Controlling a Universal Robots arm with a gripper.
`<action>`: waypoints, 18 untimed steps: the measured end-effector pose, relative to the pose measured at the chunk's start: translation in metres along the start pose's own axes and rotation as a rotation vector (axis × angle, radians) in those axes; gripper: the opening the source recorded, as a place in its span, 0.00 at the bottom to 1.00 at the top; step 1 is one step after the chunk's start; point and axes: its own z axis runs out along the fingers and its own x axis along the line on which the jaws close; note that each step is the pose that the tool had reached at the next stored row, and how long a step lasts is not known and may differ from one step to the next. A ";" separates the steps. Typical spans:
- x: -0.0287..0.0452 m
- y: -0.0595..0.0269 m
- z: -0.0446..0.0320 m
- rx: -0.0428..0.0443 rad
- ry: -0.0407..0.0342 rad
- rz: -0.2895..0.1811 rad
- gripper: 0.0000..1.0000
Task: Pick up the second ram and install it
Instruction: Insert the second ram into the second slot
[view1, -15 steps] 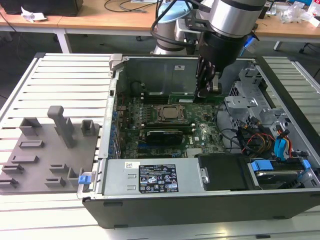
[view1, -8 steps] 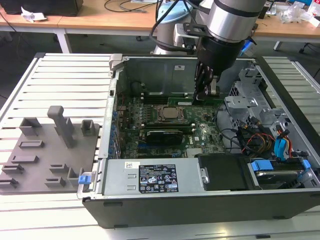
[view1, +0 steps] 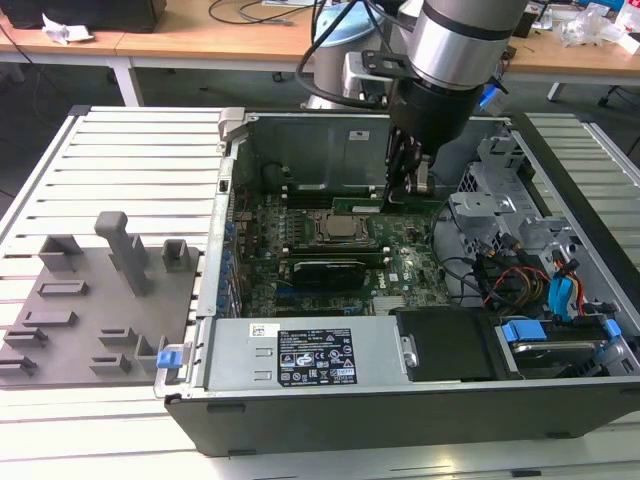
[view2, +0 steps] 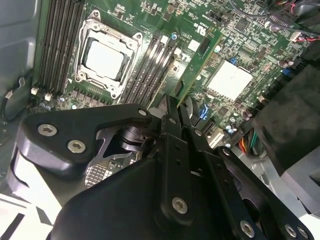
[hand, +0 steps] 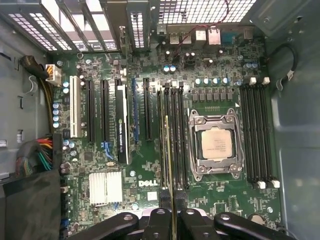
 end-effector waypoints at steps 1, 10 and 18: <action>0.0000 0.0000 0.0004 0.0000 0.0001 0.000 0.14; 0.0003 0.0000 0.0084 0.0000 0.0000 0.000 0.14; 0.0005 -0.0005 0.0131 0.0000 -0.0001 0.000 0.14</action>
